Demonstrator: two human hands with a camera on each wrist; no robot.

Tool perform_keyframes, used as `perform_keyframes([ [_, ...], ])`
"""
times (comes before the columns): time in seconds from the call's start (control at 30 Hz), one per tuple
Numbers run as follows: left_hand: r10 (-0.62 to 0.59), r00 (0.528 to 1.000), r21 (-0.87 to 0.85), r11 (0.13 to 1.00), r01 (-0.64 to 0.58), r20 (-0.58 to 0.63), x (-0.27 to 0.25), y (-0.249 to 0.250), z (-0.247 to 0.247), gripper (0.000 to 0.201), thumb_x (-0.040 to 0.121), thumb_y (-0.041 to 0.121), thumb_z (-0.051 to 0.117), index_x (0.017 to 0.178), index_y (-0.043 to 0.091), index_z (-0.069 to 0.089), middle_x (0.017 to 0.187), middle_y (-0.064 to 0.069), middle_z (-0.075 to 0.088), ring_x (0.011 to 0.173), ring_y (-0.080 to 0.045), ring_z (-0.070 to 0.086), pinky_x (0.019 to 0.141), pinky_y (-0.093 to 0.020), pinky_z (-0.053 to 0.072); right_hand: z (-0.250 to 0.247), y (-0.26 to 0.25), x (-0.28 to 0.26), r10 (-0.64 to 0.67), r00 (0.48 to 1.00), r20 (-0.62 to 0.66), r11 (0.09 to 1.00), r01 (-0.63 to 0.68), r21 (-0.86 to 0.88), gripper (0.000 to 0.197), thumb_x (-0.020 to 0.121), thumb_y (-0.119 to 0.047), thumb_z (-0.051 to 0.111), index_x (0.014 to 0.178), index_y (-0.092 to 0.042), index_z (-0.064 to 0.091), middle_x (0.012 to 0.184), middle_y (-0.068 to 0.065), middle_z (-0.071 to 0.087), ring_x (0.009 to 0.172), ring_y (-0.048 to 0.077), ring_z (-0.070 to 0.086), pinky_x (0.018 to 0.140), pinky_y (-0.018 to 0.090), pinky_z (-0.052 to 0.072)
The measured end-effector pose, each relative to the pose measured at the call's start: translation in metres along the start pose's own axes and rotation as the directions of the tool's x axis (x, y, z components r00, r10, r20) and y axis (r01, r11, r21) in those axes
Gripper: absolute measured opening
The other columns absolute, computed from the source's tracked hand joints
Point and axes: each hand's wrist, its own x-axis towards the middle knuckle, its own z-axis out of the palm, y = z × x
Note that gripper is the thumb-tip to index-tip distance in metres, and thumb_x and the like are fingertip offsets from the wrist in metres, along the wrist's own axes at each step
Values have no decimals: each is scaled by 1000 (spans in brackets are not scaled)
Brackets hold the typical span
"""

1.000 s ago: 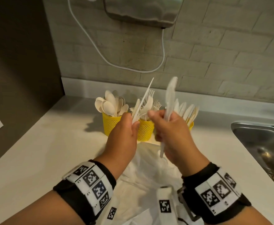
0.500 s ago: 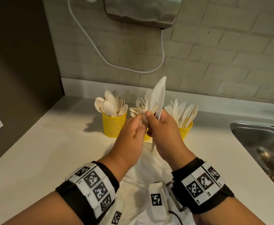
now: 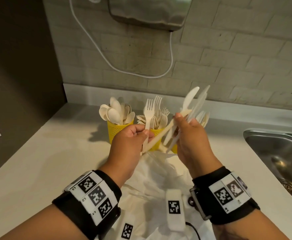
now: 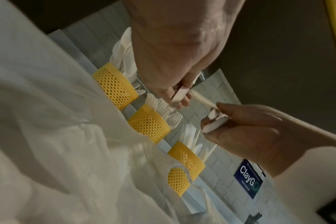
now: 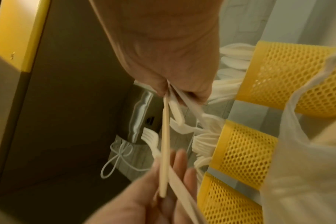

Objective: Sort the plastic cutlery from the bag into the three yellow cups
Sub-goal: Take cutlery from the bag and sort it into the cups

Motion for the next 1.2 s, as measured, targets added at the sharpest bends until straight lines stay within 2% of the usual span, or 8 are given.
perform_keyframes([
  [0.17,-25,999,-60,998,27,33,-1,0,1,17,99,5,51,93,15,63,79,-2,70,66,-6,69,67,-22,58,-17,-5,10,87,996,-21,960,-78,269,14,105,-17,41,106,-7,51,79,13,65,67,23,70,63,34,60],
  [0.3,-38,998,-71,997,42,45,-4,-1,8,16,101,5,44,101,15,56,83,-3,61,60,-5,62,62,-21,56,-33,-17,19,-80,992,-100,987,93,131,6,103,-18,46,100,-17,51,63,0,48,46,9,40,43,21,36],
  [0.47,-29,999,-53,998,31,28,-8,-6,10,17,100,3,44,98,15,56,86,-5,66,76,-14,70,77,-31,59,-49,-61,39,-588,767,-256,809,559,-182,8,101,-18,43,95,-20,48,74,-2,52,63,11,54,64,27,52],
  [0.57,92,994,92,992,-87,-52,-1,-4,5,13,96,15,57,94,25,65,92,3,74,92,-20,69,86,-34,53,-49,-54,59,-671,699,-247,733,575,-364,10,102,-22,42,95,-27,46,80,0,55,71,12,60,73,31,56],
  [0.7,189,970,175,971,-161,-154,21,13,7,5,91,18,65,92,21,69,85,6,71,81,-13,65,77,-29,54,-51,-10,80,-666,726,-172,679,494,-543,12,100,-28,40,90,-30,45,95,17,59,74,13,65,75,43,57],
  [0.83,261,953,334,921,-199,-153,43,21,14,10,90,21,65,81,18,63,74,6,66,69,-14,59,68,-29,51,-56,21,85,-633,768,-101,607,411,-680,11,101,-21,45,95,-13,49,98,15,56,83,24,56,71,34,46],
  [1.03,291,954,543,814,-206,-74,58,8,20,14,91,25,65,79,17,62,66,7,58,66,-19,54,60,-28,43,-72,38,83,-485,872,-57,537,246,-807,24,100,-27,47,94,-5,56,89,10,60,80,28,57,70,38,49],
  [1.2,397,918,717,646,-264,-20,67,-6,26,7,84,21,68,82,15,72,95,-6,62,85,-27,58,73,-28,43,-70,30,79,-446,895,-14,376,173,-911,24,93,-34,55,81,-13,53,75,5,57,77,33,58,66,39,49],
])
